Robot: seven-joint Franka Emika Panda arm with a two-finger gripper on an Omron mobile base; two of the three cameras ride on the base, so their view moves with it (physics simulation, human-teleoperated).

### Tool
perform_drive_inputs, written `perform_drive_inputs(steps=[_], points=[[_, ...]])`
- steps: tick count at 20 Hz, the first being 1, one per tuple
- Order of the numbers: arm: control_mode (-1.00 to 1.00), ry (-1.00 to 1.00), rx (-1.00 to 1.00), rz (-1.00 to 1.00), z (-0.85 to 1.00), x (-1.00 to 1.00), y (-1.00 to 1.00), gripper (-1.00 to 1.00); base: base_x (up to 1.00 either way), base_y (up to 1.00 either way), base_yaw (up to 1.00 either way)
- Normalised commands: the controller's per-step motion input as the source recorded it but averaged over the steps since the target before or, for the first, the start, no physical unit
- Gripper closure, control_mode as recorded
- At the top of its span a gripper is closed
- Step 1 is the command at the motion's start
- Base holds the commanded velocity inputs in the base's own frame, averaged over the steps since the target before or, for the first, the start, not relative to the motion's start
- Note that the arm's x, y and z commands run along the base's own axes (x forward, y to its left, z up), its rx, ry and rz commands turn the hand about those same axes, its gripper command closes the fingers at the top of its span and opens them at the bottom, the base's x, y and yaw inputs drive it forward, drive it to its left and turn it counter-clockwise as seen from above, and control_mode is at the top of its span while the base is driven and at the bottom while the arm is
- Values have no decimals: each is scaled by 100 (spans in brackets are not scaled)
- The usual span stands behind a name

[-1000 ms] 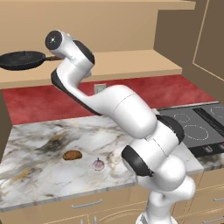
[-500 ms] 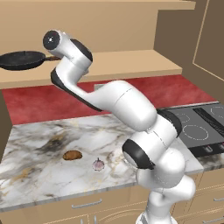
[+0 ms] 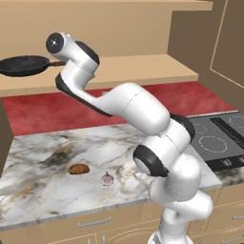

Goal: Pick the pan from the cabinet and place it on the stove. Then turn on the stove burner for the pan.

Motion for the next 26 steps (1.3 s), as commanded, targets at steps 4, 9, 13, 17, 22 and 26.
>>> perform_drive_inputs(steps=[4,9,13,17,22,26], points=[[-100,0,0,0,-14,22,10,-100,0,0,0],[-100,0,0,0,-18,22,12,-100,0,0,0],[-100,0,0,0,-21,21,15,-100,0,0,0],[-100,0,0,0,-25,23,17,-100,0,0,0],[-100,0,0,0,-26,23,15,-100,0,0,0],[-100,0,0,0,-24,21,15,-100,0,0,0]])
